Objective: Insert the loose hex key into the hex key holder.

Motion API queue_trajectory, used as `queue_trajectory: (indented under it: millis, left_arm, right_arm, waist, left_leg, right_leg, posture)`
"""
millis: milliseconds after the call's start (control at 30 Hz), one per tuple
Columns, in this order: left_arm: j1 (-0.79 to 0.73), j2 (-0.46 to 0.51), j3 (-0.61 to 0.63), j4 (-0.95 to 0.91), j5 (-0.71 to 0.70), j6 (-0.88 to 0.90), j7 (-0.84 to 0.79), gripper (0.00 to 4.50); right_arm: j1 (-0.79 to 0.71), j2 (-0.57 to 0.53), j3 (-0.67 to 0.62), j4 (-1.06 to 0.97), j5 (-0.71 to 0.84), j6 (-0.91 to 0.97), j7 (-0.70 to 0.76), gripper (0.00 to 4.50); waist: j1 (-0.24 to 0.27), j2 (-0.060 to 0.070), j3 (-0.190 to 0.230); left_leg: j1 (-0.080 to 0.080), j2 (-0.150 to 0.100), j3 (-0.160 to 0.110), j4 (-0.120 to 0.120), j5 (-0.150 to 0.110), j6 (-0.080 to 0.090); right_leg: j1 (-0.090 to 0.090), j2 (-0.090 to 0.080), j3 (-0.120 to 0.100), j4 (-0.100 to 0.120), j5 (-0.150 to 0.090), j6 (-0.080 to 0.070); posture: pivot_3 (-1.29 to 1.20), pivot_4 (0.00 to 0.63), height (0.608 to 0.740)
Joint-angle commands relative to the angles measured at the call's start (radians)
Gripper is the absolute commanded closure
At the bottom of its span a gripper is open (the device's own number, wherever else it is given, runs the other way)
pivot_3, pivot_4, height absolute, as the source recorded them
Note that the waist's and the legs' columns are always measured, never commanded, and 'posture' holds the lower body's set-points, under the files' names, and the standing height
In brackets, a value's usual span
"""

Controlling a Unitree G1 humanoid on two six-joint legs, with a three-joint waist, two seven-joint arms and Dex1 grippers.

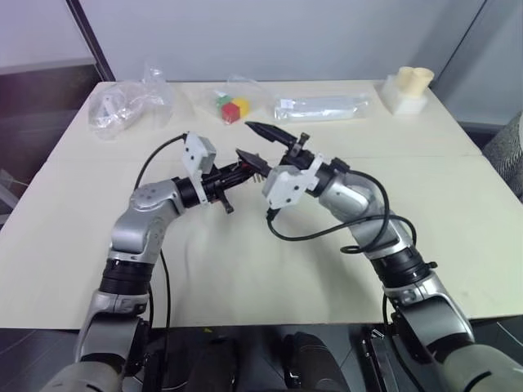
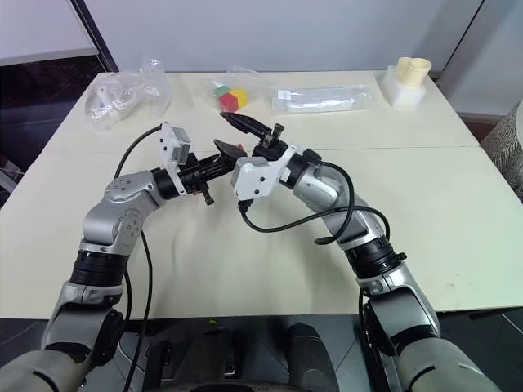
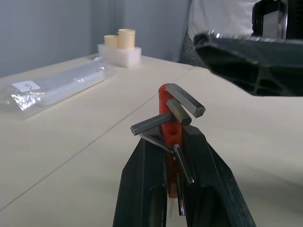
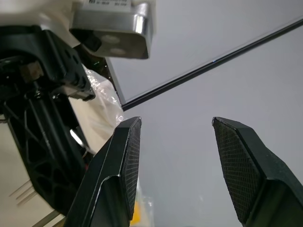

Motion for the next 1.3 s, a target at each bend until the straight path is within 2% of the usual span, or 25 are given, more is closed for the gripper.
queue_trajectory:
  millis: [33, 133, 567, 967, 1167, 1267, 1300]
  left_arm:
    - [-0.014, 0.009, 0.018, -0.050, -0.021, 0.005, 0.002, 4.50]
    - [-0.007, 0.017, 0.019, -0.062, -0.030, 0.043, 0.007, 4.50]
    - [0.161, 0.111, 0.076, -0.256, -0.172, 0.480, 0.161, 4.50]
    - [0.232, 0.042, 0.215, -0.078, -0.233, 0.723, 0.358, 4.50]
    - [0.276, 0.056, 0.275, 0.000, -0.232, 0.761, 0.416, 1.83]
    - [0.296, 0.075, 0.325, -0.007, -0.250, 0.778, 0.432, 0.32]
    - [0.298, 0.079, 0.341, -0.010, -0.256, 0.784, 0.439, 0.04]
  right_arm:
    - [0.015, 0.010, -0.044, -0.067, 0.051, 0.043, -0.003, 2.06]
    - [0.036, 0.010, -0.068, -0.088, 0.080, 0.092, 0.001, 2.06]
    - [0.202, -0.055, -0.138, -0.240, 0.129, 0.233, 0.036, 2.06]
    - [0.256, -0.050, -0.133, -0.312, 0.128, 0.304, 0.042, 2.06]
    - [0.259, -0.050, -0.134, -0.318, 0.126, 0.315, 0.039, 1.97]
    - [0.259, -0.051, -0.134, -0.315, 0.126, 0.314, 0.039, 1.97]
    - [0.258, -0.050, -0.133, -0.313, 0.126, 0.314, 0.039, 1.97]
  waist:
    - [0.000, 0.000, 0.000]
    - [0.000, 0.000, 0.000]
    - [-0.001, 0.000, 0.000]
    - [0.001, 0.000, 0.000]
    - [-0.005, 0.001, -0.002]
    - [-0.009, 0.001, -0.002]
    - [-0.011, 0.001, -0.002]
  left_leg:
    - [0.000, 0.000, 0.000, 0.000, 0.000, 0.000]
    - [0.000, 0.000, 0.000, 0.000, 0.000, 0.000]
    - [0.000, 0.000, 0.000, 0.000, 0.000, 0.000]
    - [0.000, 0.000, 0.000, 0.000, 0.000, 0.000]
    - [0.003, 0.001, 0.000, 0.000, 0.000, 0.000]
    - [0.013, 0.001, 0.000, -0.002, 0.000, 0.000]
    - [0.019, 0.001, 0.001, -0.006, 0.000, 0.000]
  right_leg:
    - [0.000, 0.000, 0.000, 0.000, 0.000, 0.000]
    - [0.000, 0.000, 0.000, 0.000, 0.000, 0.000]
    - [0.000, 0.000, 0.001, 0.000, 0.000, 0.000]
    - [0.000, -0.002, 0.000, 0.000, 0.000, 0.000]
    - [0.002, -0.002, 0.001, 0.000, 0.000, 0.000]
    - [0.011, -0.002, 0.001, 0.000, 0.000, -0.001]
    - [0.016, -0.002, 0.001, -0.001, -0.001, -0.001]
  posture:
    - [0.00, 0.150, 0.740]
    - [0.00, 0.150, 0.740]
    - [0.00, 0.150, 0.740]
    - [0.00, 0.150, 0.740]
    - [0.00, 0.150, 0.740]
    - [0.00, 0.150, 0.740]
    - [0.00, 0.150, 0.740]
